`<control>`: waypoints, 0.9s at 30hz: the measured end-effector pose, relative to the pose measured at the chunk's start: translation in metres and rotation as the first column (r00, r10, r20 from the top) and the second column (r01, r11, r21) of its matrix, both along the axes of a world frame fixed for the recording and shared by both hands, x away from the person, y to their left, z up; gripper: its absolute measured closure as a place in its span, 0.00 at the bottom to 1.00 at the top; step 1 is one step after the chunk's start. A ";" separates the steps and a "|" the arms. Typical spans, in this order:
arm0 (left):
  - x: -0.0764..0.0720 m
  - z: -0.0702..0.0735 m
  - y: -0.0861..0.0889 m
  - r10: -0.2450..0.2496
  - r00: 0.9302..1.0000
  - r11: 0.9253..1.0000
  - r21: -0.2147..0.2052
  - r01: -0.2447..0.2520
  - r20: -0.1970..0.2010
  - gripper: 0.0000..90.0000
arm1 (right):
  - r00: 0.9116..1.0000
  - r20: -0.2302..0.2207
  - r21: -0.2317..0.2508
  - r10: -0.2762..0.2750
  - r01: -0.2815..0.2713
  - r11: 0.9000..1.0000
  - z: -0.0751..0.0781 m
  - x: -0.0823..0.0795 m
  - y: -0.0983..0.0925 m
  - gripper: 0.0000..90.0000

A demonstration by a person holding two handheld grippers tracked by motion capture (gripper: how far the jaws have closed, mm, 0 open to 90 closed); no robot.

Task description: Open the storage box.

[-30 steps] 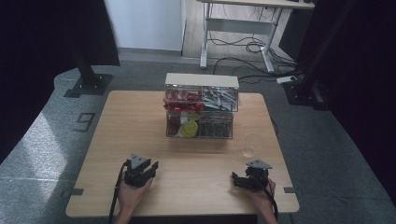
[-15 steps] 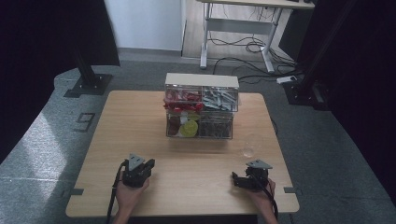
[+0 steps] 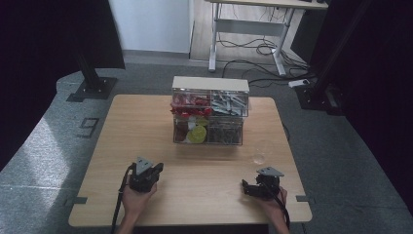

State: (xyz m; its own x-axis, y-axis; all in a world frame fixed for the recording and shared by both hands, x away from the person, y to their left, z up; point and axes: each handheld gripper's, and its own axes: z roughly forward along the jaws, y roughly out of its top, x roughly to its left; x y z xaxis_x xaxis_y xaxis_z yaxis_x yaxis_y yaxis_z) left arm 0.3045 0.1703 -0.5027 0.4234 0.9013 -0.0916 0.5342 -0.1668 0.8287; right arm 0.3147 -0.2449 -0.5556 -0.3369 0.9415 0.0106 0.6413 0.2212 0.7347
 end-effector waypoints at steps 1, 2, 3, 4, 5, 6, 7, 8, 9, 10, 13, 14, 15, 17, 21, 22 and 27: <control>0.002 0.002 -0.001 -0.004 1.000 1.000 -0.001 0.004 0.002 1.00 | 1.000 0.002 -0.001 0.001 -0.001 1.000 0.000 0.000 0.000 0.12; 0.005 0.005 -0.002 -0.012 1.000 1.000 -0.004 0.012 0.008 1.00 | 1.000 0.002 -0.001 0.002 -0.002 1.000 0.000 0.000 0.000 0.12; 0.005 0.005 -0.002 -0.012 1.000 1.000 -0.004 0.012 0.008 1.00 | 1.000 0.002 -0.001 0.002 -0.002 1.000 0.000 0.000 0.000 0.12; 0.007 0.007 -0.003 -0.015 1.000 1.000 -0.005 0.015 0.013 1.00 | 1.000 0.002 -0.001 0.002 -0.002 1.000 0.000 0.000 0.000 0.12; 0.007 0.007 -0.003 -0.015 1.000 1.000 -0.005 0.015 0.013 1.00 | 1.000 0.002 -0.001 0.001 -0.001 1.000 0.000 0.000 0.000 0.12; 0.009 0.009 -0.003 -0.019 1.000 1.000 -0.010 0.019 0.016 1.00 | 1.000 0.002 -0.001 0.001 -0.001 1.000 0.000 0.000 0.000 0.12; 0.009 0.009 -0.003 -0.019 1.000 1.000 -0.010 0.019 0.016 1.00 | 1.000 0.002 -0.001 0.001 -0.001 1.000 0.000 0.000 0.000 0.12; 0.010 0.010 -0.002 -0.020 1.000 1.000 -0.012 0.021 0.016 1.00 | 1.000 0.002 -0.001 0.002 -0.001 1.000 0.000 0.000 0.000 0.12; 0.010 0.010 -0.002 -0.020 1.000 1.000 -0.012 0.021 0.016 1.00 | 1.000 0.002 -0.001 0.002 -0.001 1.000 0.000 0.000 0.000 0.12; 0.011 0.011 -0.002 -0.023 1.000 1.000 -0.015 0.023 0.017 1.00 | 1.000 0.002 -0.001 0.002 -0.002 1.000 0.000 0.000 0.000 0.12; 0.012 0.011 -0.001 -0.022 1.000 1.000 -0.017 0.023 0.016 1.00 | 1.000 0.004 -0.001 0.004 -0.004 1.000 0.000 0.000 0.000 0.13; 0.012 0.011 -0.001 -0.022 1.000 1.000 -0.017 0.023 0.016 1.00 | 1.000 0.004 -0.001 0.004 -0.004 1.000 0.000 0.000 0.000 0.13; 0.013 0.012 -0.001 -0.024 1.000 1.000 -0.020 0.024 0.012 1.00 | 1.000 0.004 -0.001 0.005 -0.005 1.000 0.000 0.000 0.000 0.13; 0.014 0.012 0.000 -0.026 1.000 0.999 -0.024 0.026 0.010 1.00 | 1.000 0.004 -0.001 0.005 -0.005 1.000 0.000 0.000 0.000 0.13; 0.018 0.011 -0.001 -0.033 0.999 0.999 -0.033 0.033 0.002 1.00 | 1.000 0.005 0.000 0.006 -0.006 1.000 0.000 0.000 0.000 0.14; 0.018 0.011 -0.001 -0.033 0.999 0.999 -0.033 0.033 0.002 1.00 | 1.000 0.005 0.000 0.006 -0.006 1.000 0.000 0.000 0.000 0.14; 0.023 0.008 -0.003 -0.037 0.999 0.999 -0.036 0.036 -0.008 1.00 | 1.000 0.007 0.000 0.007 -0.007 1.000 0.000 0.000 0.001 0.14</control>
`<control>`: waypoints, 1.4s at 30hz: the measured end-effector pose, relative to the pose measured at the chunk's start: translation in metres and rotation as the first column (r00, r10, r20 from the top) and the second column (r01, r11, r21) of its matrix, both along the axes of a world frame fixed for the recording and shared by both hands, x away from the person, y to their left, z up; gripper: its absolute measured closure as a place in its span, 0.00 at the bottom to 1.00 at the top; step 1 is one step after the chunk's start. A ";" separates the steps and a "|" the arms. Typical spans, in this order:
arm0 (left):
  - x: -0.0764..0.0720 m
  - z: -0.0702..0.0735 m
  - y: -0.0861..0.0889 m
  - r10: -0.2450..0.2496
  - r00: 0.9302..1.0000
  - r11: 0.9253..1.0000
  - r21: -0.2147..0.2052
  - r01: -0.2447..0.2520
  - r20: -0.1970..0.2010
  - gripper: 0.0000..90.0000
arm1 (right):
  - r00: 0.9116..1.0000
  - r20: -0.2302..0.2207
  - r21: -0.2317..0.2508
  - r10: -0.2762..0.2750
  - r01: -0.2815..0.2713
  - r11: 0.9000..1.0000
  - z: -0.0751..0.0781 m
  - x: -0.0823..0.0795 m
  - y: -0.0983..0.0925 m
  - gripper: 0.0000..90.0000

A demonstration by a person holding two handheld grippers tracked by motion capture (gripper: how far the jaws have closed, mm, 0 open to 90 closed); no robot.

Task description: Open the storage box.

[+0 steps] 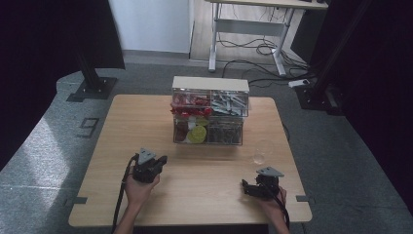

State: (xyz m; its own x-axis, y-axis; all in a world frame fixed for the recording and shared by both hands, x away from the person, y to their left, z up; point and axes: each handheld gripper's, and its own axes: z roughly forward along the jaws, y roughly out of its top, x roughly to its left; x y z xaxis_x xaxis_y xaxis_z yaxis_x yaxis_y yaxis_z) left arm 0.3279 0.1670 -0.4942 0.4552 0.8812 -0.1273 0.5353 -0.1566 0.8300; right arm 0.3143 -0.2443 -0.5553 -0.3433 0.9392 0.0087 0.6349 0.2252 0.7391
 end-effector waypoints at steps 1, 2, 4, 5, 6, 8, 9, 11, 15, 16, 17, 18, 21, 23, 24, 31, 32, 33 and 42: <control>0.001 0.000 0.000 -0.002 1.000 1.000 0.006 0.002 -0.002 1.00 | 1.000 0.000 0.000 0.000 0.000 1.000 0.000 0.000 0.000 0.14; 0.001 0.000 0.000 -0.002 1.000 1.000 0.006 0.002 -0.002 1.00 | 1.000 0.000 0.000 0.000 0.000 1.000 0.000 0.000 0.000 0.14; 0.002 0.003 -0.005 -0.001 1.000 0.999 0.048 0.000 0.015 1.00 | 1.000 0.000 0.000 0.000 0.000 1.000 0.000 0.000 0.000 0.15; 0.002 0.003 -0.005 -0.001 1.000 0.999 0.048 0.000 0.015 1.00 | 1.000 0.000 0.000 0.000 0.000 1.000 0.000 0.000 0.000 0.15; 0.003 0.003 -0.007 -0.004 1.000 0.999 0.052 0.003 0.018 1.00 | 1.000 0.000 0.000 0.000 0.000 1.000 0.000 0.000 0.000 0.15; 0.006 0.004 -0.011 -0.018 1.000 0.998 0.055 0.017 0.016 1.00 | 1.000 0.000 0.000 0.000 0.000 1.000 0.000 0.000 0.000 0.15; 0.007 0.004 -0.012 -0.021 1.000 0.999 0.050 0.020 0.013 1.00 | 1.000 0.000 0.000 0.000 0.000 1.000 0.000 0.000 0.000 0.15; 0.010 0.004 -0.013 -0.026 1.000 0.999 0.047 0.025 0.008 1.00 | 1.000 0.000 0.000 0.000 0.000 1.000 0.000 0.000 0.000 0.15; 0.012 0.006 -0.015 -0.031 0.999 0.998 0.046 0.030 0.009 1.00 | 1.000 0.000 0.000 0.000 0.000 1.000 0.000 0.000 0.000 0.15; 0.014 0.007 -0.016 -0.036 0.999 0.998 0.045 0.036 0.009 1.00 | 1.000 0.000 0.000 0.000 0.000 1.000 0.000 0.000 0.000 0.15; 0.015 0.008 -0.017 -0.038 0.999 0.998 0.045 0.038 0.008 1.00 | 1.000 0.000 0.000 0.000 0.000 1.000 0.000 0.000 0.000 0.15; 0.015 0.008 -0.017 -0.038 0.999 0.998 0.045 0.038 0.008 1.00 | 1.000 0.000 0.000 0.000 0.000 1.000 0.000 0.000 0.000 0.15; 0.020 0.011 -0.019 -0.049 0.999 0.998 0.034 0.049 0.001 1.00 | 1.000 0.001 0.000 -0.004 0.004 1.000 0.000 0.000 0.000 0.15; 0.023 0.013 -0.021 -0.053 0.999 0.998 0.026 0.053 -0.006 1.00 | 1.000 0.003 0.001 -0.008 0.008 1.000 0.000 -0.001 0.000 0.15; 0.025 0.014 -0.022 -0.058 0.998 0.998 0.025 0.058 -0.011 1.00 | 1.000 0.002 0.001 -0.008 0.008 1.000 0.000 -0.001 0.000 0.15; 0.036 0.023 -0.033 -0.056 0.998 0.998 0.025 0.056 -0.015 1.00 | 1.000 0.002 0.003 -0.009 0.009 1.000 0.000 -0.002 0.000 0.16; 0.036 0.023 -0.033 -0.056 0.998 0.998 0.025 0.056 -0.015 1.00 | 1.000 0.002 0.004 -0.009 0.009 1.000 0.000 -0.002 0.000 0.16; 0.038 0.024 -0.035 -0.060 0.998 0.998 0.026 0.061 -0.019 1.00 | 1.000 0.002 0.003 -0.011 0.011 1.000 0.000 -0.002 0.000 0.16; 0.044 0.025 -0.043 -0.075 0.997 0.997 0.025 0.076 -0.037 1.00 | 1.000 0.002 0.004 -0.018 0.018 1.000 0.000 -0.002 -0.001 0.16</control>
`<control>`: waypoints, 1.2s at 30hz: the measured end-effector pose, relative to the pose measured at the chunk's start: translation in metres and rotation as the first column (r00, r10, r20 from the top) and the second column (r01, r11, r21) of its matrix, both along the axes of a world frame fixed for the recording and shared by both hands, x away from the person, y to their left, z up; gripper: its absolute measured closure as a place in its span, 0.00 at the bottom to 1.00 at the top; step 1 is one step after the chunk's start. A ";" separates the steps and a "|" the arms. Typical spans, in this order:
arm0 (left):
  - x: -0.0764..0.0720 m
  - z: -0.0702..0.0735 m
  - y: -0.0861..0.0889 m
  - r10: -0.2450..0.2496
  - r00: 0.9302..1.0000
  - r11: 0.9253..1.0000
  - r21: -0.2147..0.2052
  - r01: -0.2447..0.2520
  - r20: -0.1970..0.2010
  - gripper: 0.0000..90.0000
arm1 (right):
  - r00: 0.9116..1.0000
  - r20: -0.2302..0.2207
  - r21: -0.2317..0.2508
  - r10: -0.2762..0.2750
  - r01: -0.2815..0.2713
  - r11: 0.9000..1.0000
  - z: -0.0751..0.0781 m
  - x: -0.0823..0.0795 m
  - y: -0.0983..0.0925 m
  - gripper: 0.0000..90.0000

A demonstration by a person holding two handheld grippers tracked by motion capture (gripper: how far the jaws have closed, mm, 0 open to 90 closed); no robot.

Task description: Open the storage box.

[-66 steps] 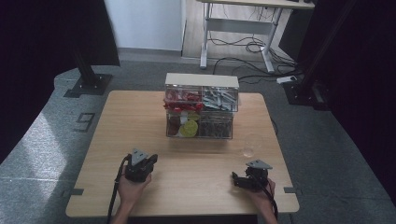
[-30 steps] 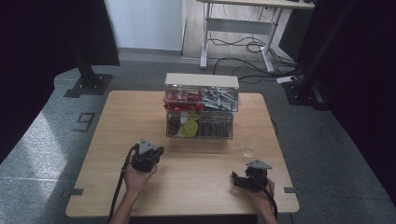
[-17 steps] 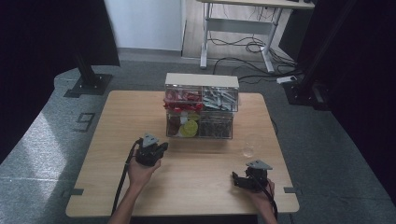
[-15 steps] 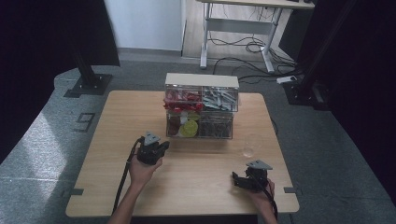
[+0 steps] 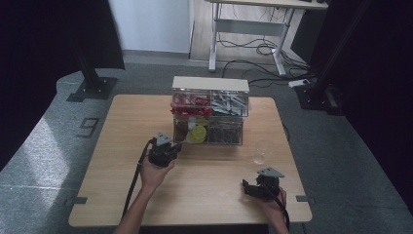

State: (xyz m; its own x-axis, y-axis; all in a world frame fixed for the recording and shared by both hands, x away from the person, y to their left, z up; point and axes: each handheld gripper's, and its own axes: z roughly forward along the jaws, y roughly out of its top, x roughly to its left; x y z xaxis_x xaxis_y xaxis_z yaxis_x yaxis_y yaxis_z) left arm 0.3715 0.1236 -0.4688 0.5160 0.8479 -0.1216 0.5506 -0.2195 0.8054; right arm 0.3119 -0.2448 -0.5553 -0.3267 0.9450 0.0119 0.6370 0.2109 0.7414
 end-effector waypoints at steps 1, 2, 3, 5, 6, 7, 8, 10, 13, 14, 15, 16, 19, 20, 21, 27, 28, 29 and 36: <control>0.001 0.000 -0.001 0.001 1.000 1.000 -0.008 -0.001 -0.010 1.00 | 1.000 0.001 0.000 -0.002 0.002 1.000 0.000 0.000 0.000 0.16; 0.001 0.000 -0.001 0.001 1.000 1.000 -0.008 -0.001 -0.010 1.00 | 1.000 0.001 0.000 -0.002 0.002 1.000 0.000 0.000 0.000 0.16; 0.002 -0.001 -0.002 0.004 1.000 1.000 -0.005 -0.004 -0.014 1.00 | 1.000 0.001 -0.001 -0.003 0.003 1.000 0.000 0.000 0.000 0.16; 0.003 -0.002 -0.003 0.007 1.000 1.000 0.000 -0.007 -0.019 1.00 | 1.000 0.001 -0.001 -0.004 0.004 1.000 0.000 0.000 -0.001 0.16; 0.004 -0.002 -0.004 0.009 1.000 1.000 0.001 -0.009 -0.021 1.00 | 1.000 0.001 -0.001 -0.004 0.004 1.000 0.000 -0.001 -0.001 0.16; 0.005 -0.003 -0.005 0.009 1.000 1.000 0.001 -0.009 -0.024 1.00 | 1.000 0.001 -0.001 -0.005 0.005 1.000 0.000 -0.001 -0.001 0.16; 0.006 -0.004 -0.005 0.012 1.000 1.000 0.000 -0.012 -0.026 1.00 | 1.000 0.001 -0.001 -0.005 0.005 1.000 0.000 -0.001 -0.001 0.16; 0.008 -0.005 -0.007 0.016 0.999 1.000 -0.007 -0.016 -0.029 1.00 | 1.000 0.001 -0.001 -0.006 0.006 1.000 0.000 -0.001 -0.001 0.16; 0.011 -0.008 -0.011 0.016 0.999 1.000 -0.006 -0.016 -0.035 1.00 | 1.000 0.000 -0.001 -0.007 0.007 1.000 0.000 -0.001 -0.001 0.16; 0.013 -0.009 -0.012 0.017 0.999 1.000 -0.005 -0.018 -0.039 1.00 | 1.000 0.000 -0.001 -0.008 0.008 1.000 0.000 -0.001 -0.001 0.16; 0.014 -0.010 -0.014 0.018 0.999 1.000 -0.003 -0.018 -0.041 1.00 | 1.000 0.000 -0.001 -0.008 0.008 1.000 0.000 -0.001 -0.001 0.16; 0.014 -0.010 -0.014 0.018 0.999 1.000 -0.003 -0.018 -0.041 1.00 | 1.000 0.000 -0.001 -0.008 0.008 1.000 0.000 -0.001 -0.001 0.16; 0.018 -0.013 -0.018 0.018 0.999 1.000 0.003 -0.018 -0.050 1.00 | 1.000 0.000 -0.001 -0.008 0.008 1.000 0.000 -0.001 -0.001 0.16; 0.019 -0.014 -0.020 0.013 0.998 1.000 0.010 -0.012 -0.054 1.00 | 1.000 0.000 -0.001 -0.008 0.008 1.000 0.000 -0.001 -0.001 0.16; 0.019 -0.014 -0.020 0.013 0.998 1.000 0.010 -0.012 -0.054 1.00 | 1.000 0.000 -0.001 -0.008 0.008 1.000 0.000 -0.001 -0.001 0.16; 0.022 -0.018 -0.026 0.008 0.998 1.000 0.010 -0.007 -0.064 1.00 | 1.000 0.000 0.000 -0.010 0.010 1.000 0.000 -0.001 -0.001 0.16; 0.022 -0.021 -0.027 0.012 0.998 1.000 0.014 -0.011 -0.065 1.00 | 1.000 0.000 -0.001 -0.008 0.008 1.000 0.000 -0.001 -0.001 0.16; 0.024 -0.024 -0.027 0.018 0.997 1.000 0.021 -0.017 -0.069 1.00 | 1.000 0.000 -0.001 -0.008 0.008 1.000 0.000 -0.001 -0.001 0.16; 0.029 -0.029 -0.026 0.029 0.997 0.999 0.022 -0.027 -0.078 1.00 | 1.000 0.000 -0.001 -0.008 0.008 1.000 0.000 -0.001 -0.001 0.16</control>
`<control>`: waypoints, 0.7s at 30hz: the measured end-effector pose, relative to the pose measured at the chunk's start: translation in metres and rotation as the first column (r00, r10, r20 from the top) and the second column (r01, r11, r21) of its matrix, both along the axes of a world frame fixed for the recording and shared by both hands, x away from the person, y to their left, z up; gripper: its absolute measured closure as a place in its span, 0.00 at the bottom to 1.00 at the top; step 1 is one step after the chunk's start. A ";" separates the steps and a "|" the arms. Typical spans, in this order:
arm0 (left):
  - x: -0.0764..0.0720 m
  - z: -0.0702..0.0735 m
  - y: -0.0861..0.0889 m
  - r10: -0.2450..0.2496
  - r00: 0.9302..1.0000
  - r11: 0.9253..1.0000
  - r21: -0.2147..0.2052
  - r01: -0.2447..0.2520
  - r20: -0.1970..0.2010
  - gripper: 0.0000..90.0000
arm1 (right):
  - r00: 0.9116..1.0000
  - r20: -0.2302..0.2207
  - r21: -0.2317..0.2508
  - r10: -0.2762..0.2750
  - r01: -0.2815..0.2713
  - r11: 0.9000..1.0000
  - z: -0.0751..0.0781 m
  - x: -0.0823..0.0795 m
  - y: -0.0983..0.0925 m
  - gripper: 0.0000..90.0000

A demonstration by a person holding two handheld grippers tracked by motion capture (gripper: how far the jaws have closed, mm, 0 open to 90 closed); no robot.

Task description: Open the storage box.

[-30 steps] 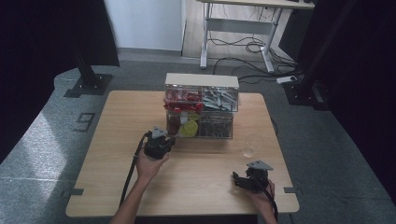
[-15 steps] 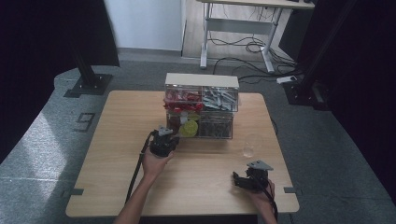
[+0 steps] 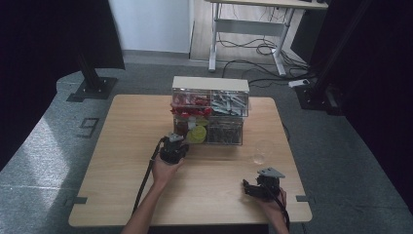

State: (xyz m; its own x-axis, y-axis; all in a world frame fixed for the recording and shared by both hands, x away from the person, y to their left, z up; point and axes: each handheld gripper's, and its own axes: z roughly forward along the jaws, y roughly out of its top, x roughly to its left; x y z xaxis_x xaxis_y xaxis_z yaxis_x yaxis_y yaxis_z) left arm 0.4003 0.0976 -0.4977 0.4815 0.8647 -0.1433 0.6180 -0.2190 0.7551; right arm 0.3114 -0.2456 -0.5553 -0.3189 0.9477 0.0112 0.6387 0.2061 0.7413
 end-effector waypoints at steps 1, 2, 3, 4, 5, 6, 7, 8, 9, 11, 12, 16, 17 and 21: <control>0.000 0.000 0.000 0.000 1.000 1.000 0.000 0.000 0.000 1.00 | 1.000 0.000 0.000 0.000 0.000 1.000 0.000 0.000 0.000 0.16; 0.000 0.000 0.000 -0.001 1.000 1.000 0.004 0.001 0.000 1.00 | 1.000 0.000 0.000 0.000 0.000 1.000 0.000 0.000 0.000 0.16; 0.000 0.001 0.000 -0.001 1.000 1.000 0.006 0.001 0.000 1.00 | 1.000 0.000 0.000 0.000 0.000 1.000 0.000 0.000 0.000 0.16; 0.000 0.001 0.000 -0.001 1.000 1.000 0.006 0.001 0.000 1.00 | 1.000 0.000 0.000 0.000 0.000 1.000 0.000 0.000 0.000 0.16; 0.000 0.001 0.000 -0.002 1.000 1.000 0.007 0.002 0.000 1.00 | 1.000 0.000 0.000 0.000 0.000 1.000 0.000 0.000 0.000 0.16; -0.001 0.001 0.000 -0.001 1.000 1.000 0.007 0.001 0.001 1.00 | 1.000 0.000 0.000 0.000 0.000 1.000 0.000 0.000 0.000 0.16; -0.001 0.001 0.000 0.000 1.000 1.000 0.006 0.000 0.005 1.00 | 1.000 0.000 0.000 0.000 0.000 1.000 0.000 0.000 0.000 0.16; -0.002 0.001 0.000 -0.001 1.000 1.000 0.006 0.000 0.008 1.00 | 1.000 0.000 0.000 0.000 0.000 1.000 0.000 0.000 0.000 0.16; -0.002 0.002 0.000 -0.001 1.000 1.000 0.004 0.001 0.012 1.00 | 1.000 0.000 0.000 0.000 0.000 1.000 0.000 0.000 0.000 0.16; -0.004 0.003 0.001 -0.002 1.000 1.000 -0.004 0.002 0.016 1.00 | 1.000 0.000 0.000 0.000 0.000 1.000 0.000 0.000 0.000 0.16; -0.004 0.003 0.001 -0.001 1.000 1.000 -0.010 0.001 0.019 1.00 | 1.000 0.000 0.000 0.000 0.000 1.000 0.000 0.000 0.000 0.16; -0.006 0.006 0.002 -0.004 1.000 1.000 -0.009 0.004 0.025 1.00 | 1.000 0.000 0.000 -0.002 0.002 1.000 0.000 0.000 0.000 0.16; -0.006 0.006 0.001 -0.003 1.000 1.000 -0.010 0.004 0.027 1.00 | 1.000 0.000 0.000 -0.002 0.002 1.000 0.000 0.000 0.000 0.16; -0.008 0.014 0.002 -0.001 0.998 1.000 -0.024 0.002 0.059 1.00 | 1.000 0.000 0.001 -0.003 0.003 1.000 0.000 0.000 0.000 0.16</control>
State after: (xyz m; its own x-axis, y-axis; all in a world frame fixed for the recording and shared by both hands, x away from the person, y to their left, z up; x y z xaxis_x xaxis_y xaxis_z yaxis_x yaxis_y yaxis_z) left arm 0.3918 0.0999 -0.4832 0.4908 0.8607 -0.1350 0.5719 -0.2014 0.7952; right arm 0.3114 -0.2457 -0.5553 -0.3157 0.9488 0.0119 0.6397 0.2036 0.7411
